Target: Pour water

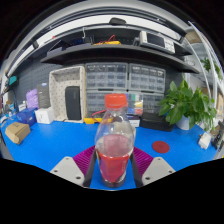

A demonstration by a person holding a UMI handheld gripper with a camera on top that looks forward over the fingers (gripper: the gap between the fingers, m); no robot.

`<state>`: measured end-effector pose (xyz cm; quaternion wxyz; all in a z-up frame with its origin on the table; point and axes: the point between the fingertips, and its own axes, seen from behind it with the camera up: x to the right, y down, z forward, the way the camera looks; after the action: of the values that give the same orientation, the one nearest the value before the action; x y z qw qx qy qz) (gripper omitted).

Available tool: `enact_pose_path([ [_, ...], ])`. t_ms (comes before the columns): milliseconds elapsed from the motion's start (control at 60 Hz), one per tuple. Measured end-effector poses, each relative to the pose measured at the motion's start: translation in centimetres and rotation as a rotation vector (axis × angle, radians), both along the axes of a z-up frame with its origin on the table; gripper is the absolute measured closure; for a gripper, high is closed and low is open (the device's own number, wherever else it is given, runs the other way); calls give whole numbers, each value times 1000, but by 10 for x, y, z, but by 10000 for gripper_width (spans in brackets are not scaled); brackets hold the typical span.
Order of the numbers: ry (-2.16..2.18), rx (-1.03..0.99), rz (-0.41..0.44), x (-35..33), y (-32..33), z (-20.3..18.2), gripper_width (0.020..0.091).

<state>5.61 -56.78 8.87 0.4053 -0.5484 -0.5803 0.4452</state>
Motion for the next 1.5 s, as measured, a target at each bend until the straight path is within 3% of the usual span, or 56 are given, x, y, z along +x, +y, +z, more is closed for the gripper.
enact_pose_path([
  [33, 15, 6, -17, -3, 4, 0, 544],
  [133, 63, -34, -10, -6, 4, 3, 569],
  [283, 95, -5, -13, -6, 4, 3, 669],
  [433, 81, -21, -25, -6, 3, 2, 669],
  [583, 17, -69, 50, -9, -13, 3, 672],
  [683, -36, -182, 105, -20, -40, 3, 670],
  [867, -148, -451, 105, -50, -78, 12, 671],
  [1217, -278, -1273, 3, -99, -104, 70, 670],
  [1500, -399, -1692, -95, -116, -106, 76, 672],
])
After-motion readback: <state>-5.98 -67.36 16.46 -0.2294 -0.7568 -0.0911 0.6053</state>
